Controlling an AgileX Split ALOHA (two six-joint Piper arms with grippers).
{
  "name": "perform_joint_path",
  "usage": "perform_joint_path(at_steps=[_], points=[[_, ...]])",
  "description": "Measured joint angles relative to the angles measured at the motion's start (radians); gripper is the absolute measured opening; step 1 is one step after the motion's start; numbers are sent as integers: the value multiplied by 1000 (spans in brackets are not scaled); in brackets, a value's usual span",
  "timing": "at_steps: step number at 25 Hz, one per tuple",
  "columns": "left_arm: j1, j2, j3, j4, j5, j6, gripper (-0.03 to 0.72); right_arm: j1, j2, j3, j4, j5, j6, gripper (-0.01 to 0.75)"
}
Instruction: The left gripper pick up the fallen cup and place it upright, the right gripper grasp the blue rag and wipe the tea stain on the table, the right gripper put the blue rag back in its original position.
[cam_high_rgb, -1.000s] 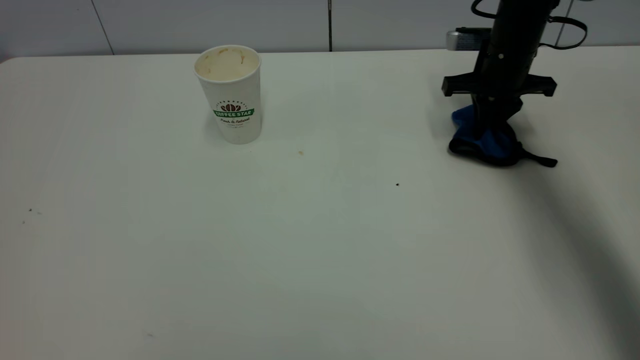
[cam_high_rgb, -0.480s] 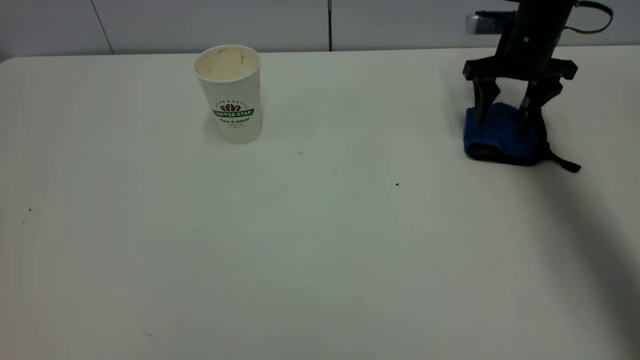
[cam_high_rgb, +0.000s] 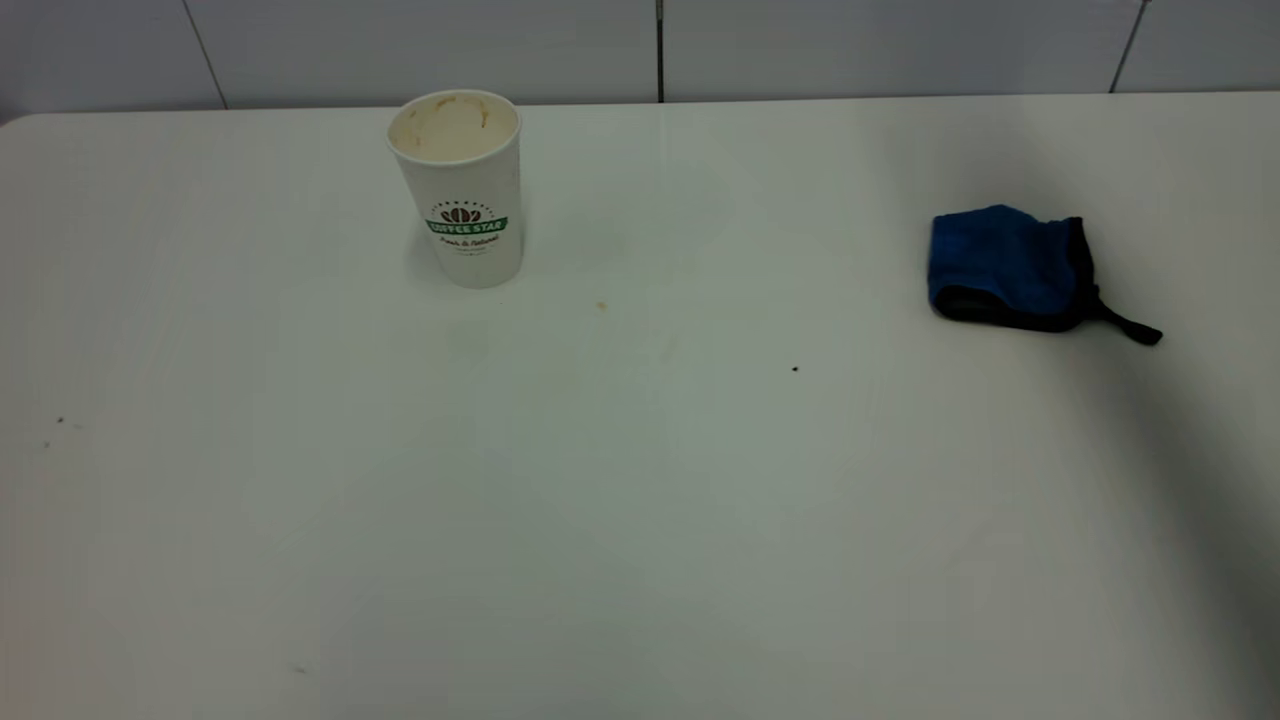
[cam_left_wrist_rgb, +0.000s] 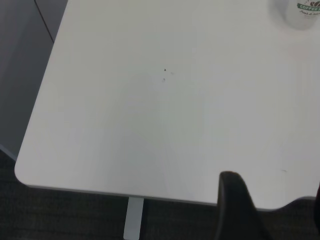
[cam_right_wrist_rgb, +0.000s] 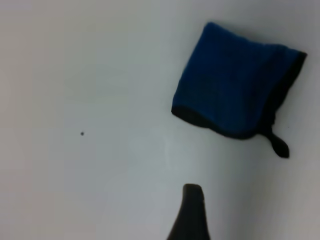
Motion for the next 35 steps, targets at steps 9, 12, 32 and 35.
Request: perform_joint_path(at_steps=[9, 12, 32, 35], points=[[0, 0, 0, 0, 0, 0, 411, 0, -611, 440, -17, 9, 5, 670], [0, 0, 0, 0, 0, 0, 411, 0, -771, 596, -21, 14, 23, 630], [0, 0, 0, 0, 0, 0, 411, 6, -1380, 1274, 14, 15, -58, 730], [0, 0, 0, 0, 0, 0, 411, 6, -1553, 1323, -3, 14, -83, 730]])
